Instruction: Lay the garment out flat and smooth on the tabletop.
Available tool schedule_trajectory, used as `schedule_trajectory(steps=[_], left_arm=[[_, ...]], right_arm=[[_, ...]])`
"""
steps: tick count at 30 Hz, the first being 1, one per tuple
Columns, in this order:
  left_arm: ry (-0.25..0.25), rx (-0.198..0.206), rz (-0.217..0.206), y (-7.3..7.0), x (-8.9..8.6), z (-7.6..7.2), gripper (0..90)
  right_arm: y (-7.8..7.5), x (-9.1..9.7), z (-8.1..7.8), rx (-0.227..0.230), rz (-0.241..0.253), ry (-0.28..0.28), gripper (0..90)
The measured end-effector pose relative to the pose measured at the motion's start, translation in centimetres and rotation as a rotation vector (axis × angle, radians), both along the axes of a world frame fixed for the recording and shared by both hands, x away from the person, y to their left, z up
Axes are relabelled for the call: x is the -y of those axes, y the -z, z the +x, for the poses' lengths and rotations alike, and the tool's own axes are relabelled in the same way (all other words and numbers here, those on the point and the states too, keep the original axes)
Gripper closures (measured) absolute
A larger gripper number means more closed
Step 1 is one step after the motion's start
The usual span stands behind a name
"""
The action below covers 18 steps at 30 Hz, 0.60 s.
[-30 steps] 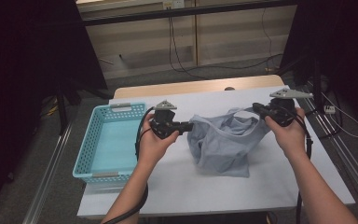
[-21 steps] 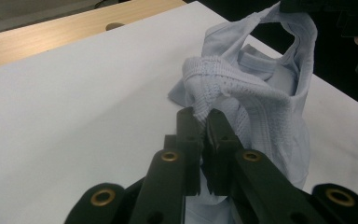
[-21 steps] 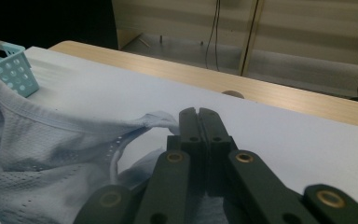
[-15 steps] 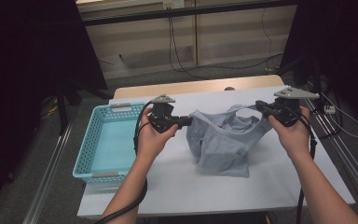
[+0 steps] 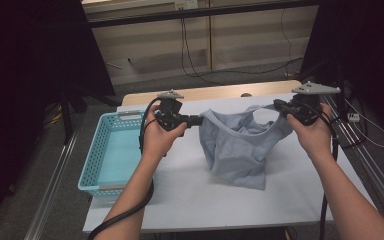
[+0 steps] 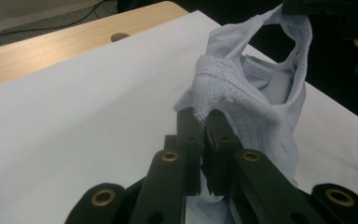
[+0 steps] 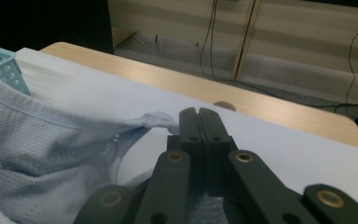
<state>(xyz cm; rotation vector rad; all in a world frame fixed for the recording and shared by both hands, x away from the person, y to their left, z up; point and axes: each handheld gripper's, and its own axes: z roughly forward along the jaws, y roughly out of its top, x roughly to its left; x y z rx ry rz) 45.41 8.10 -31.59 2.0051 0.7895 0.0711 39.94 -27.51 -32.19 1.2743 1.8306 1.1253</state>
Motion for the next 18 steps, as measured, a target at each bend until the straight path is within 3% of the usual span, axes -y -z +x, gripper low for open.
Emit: schedule_trajectory(steps=[3, 6, 7, 8, 9, 10, 11, 13, 18], left_arm=[[-0.03, 0.026, 0.007, -1.2, 0.0, 1.9, 86.4], [-0.079, 0.071, -0.002, -2.7, 0.0, 4.1, 86.5], [-0.079, 0.071, -0.002, -2.7, 0.0, 4.1, 86.3], [-0.066, 0.039, -0.012, -2.7, 0.3, 5.2, 83.5], [-0.065, 0.042, 0.001, -2.4, 0.5, 5.5, 73.0], [-0.082, 0.071, 0.009, -2.1, 0.6, 5.5, 54.9], [-0.094, 0.086, 0.018, -1.9, 0.5, 5.3, 44.5], [-0.104, 0.079, 0.018, -1.2, 0.4, 4.8, 34.5], [-0.078, 0.045, 0.044, 1.4, 0.7, 2.3, 24.4]], right_arm=[[-1.3, -0.5, 1.7, 0.017, -0.033, 0.021, 90.0], [-3.2, -0.8, 4.0, 0.074, -0.021, 0.112, 89.3], [-3.6, -1.0, 4.8, 0.091, -0.026, 0.136, 79.2], [-3.7, -1.3, 5.5, 0.085, -0.046, 0.166, 50.0], [-3.8, -1.6, 6.0, 0.056, -0.049, 0.187, 39.1], [-3.8, -1.9, 6.1, 0.049, -0.043, 0.176, 42.7], [-3.6, -2.1, 6.0, 0.058, -0.037, 0.154, 40.7], [-3.0, -2.4, 5.6, 0.034, -0.057, 0.128, 26.7], [-0.4, -2.0, 3.4, 0.014, -0.057, 0.077, 24.9]])
